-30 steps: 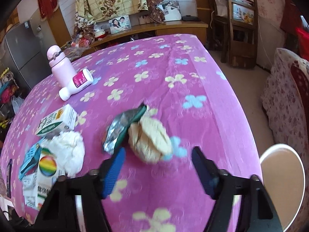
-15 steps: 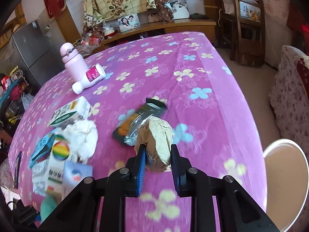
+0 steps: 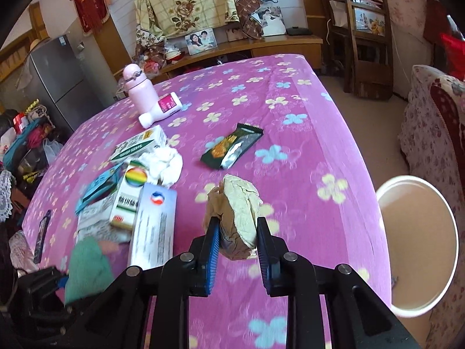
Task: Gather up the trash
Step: 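Carry towel and crumpled paper over the bucket and open both tools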
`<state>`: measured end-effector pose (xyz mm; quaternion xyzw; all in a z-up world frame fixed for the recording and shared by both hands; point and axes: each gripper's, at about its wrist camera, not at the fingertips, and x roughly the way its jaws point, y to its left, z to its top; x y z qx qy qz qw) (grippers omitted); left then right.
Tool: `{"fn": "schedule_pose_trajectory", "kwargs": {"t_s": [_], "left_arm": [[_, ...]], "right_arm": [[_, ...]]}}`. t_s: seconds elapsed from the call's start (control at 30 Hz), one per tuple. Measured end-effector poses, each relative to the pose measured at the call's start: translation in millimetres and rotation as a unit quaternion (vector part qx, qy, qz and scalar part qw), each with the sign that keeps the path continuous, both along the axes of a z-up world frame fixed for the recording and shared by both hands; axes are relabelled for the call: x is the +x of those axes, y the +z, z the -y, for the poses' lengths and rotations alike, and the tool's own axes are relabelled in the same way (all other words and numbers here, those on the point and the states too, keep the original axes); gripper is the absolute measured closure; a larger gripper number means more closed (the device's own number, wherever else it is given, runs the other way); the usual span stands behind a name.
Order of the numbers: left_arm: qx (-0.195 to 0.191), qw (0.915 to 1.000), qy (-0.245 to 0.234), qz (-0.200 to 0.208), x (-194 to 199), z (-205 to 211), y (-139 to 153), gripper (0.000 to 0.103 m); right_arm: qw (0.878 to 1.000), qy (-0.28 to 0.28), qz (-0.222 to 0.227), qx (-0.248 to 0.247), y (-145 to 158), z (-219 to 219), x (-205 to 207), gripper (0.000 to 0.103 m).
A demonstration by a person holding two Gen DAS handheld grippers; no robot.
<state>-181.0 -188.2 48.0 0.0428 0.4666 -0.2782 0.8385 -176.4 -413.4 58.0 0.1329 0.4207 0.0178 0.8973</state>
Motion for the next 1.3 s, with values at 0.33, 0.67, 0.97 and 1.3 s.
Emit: {"fn": "schedule_pose_trajectory", "kwargs": {"t_s": [0.33, 0.67, 0.97, 1.3], "left_arm": [[0.01, 0.9995, -0.009, 0.029, -1.1, 28.2, 17.9, 0.061], [0.016, 0.998, -0.034, 0.05, 0.0, 68.9, 31.6, 0.061], [0.018, 0.9959, -0.067, 0.057, 1.3, 119.2, 36.4, 0.061], [0.003, 0.9933, -0.11, 0.034, 4.9, 184.2, 30.2, 0.061]], "right_arm": [[1.0, -0.012, 0.01, 0.01, 7.3, 8.5, -43.5, 0.08], [0.999, -0.042, 0.018, 0.014, 11.1, 35.4, -68.0, 0.08], [0.996, -0.089, 0.016, 0.015, 12.8, 77.2, -86.3, 0.08], [0.989, -0.147, -0.002, 0.02, -1.1, 134.1, -105.9, 0.08]]}}
